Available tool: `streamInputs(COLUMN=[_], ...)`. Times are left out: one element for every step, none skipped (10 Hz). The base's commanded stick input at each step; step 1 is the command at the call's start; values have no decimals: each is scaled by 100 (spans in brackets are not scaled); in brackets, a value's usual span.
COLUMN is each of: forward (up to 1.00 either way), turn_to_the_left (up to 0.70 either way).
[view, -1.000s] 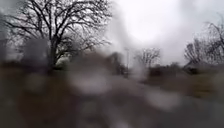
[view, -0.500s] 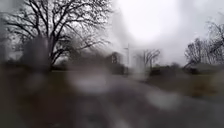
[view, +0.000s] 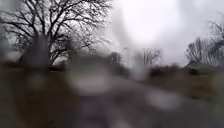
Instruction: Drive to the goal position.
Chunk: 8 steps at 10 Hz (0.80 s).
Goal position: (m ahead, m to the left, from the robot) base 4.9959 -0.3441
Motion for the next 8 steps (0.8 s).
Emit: streamInputs(forward=[85, 85, 85, 85, 85, 85, 85, 85], turn_to_the_left=[0, 0, 0, 0, 0, 0, 0, 0])
